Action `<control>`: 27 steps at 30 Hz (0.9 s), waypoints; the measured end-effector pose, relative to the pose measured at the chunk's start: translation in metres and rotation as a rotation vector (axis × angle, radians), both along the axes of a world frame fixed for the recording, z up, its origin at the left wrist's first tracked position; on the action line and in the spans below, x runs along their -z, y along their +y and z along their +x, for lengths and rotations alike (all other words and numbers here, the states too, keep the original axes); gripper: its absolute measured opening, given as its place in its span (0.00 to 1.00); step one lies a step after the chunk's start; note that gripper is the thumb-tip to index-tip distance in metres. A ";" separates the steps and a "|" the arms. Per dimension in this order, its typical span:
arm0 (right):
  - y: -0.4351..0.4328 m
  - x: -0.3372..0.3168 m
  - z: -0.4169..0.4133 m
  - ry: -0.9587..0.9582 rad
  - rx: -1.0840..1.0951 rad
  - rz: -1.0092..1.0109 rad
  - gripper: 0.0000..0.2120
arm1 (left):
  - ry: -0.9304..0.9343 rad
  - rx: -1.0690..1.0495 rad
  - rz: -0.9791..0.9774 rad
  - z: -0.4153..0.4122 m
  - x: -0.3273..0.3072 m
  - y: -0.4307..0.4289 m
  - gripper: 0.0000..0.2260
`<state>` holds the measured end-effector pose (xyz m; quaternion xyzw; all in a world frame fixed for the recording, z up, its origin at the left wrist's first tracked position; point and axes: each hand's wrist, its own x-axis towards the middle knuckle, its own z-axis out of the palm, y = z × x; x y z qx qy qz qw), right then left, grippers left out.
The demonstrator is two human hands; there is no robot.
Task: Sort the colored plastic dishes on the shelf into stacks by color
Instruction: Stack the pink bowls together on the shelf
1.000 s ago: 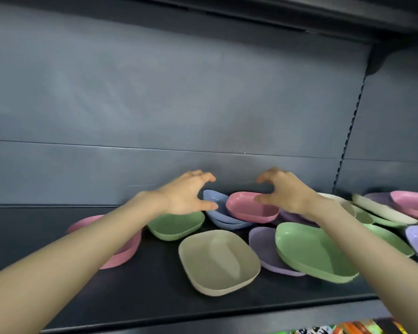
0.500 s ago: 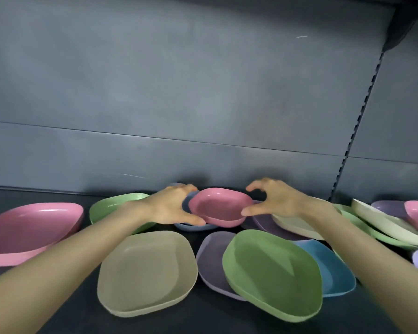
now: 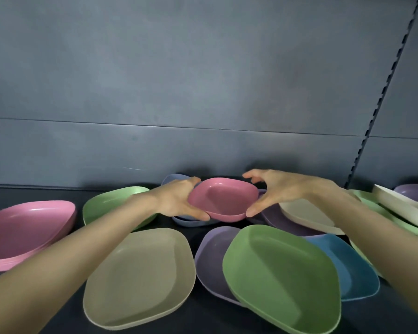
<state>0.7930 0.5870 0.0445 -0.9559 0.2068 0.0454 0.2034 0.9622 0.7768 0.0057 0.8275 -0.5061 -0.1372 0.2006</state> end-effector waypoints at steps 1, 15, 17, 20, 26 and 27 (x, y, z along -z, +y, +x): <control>-0.001 0.001 0.001 -0.001 -0.002 0.012 0.50 | 0.020 0.001 -0.005 0.001 0.001 -0.001 0.36; 0.019 -0.016 -0.002 -0.468 -0.040 0.380 0.51 | 0.344 -0.137 -0.563 -0.013 -0.032 0.042 0.48; 0.032 -0.020 -0.002 -0.538 -0.055 0.415 0.49 | 0.393 -0.150 -0.650 -0.017 -0.035 0.059 0.51; 0.056 -0.023 0.000 -0.600 -0.078 0.464 0.53 | 0.467 -0.148 -0.798 -0.025 -0.036 0.082 0.42; 0.103 -0.027 0.005 -0.666 -0.113 0.567 0.59 | 0.493 -0.157 -0.942 -0.028 -0.029 0.125 0.40; 0.114 -0.029 0.007 -0.679 -0.116 0.578 0.56 | 0.502 -0.167 -0.963 -0.027 -0.028 0.134 0.41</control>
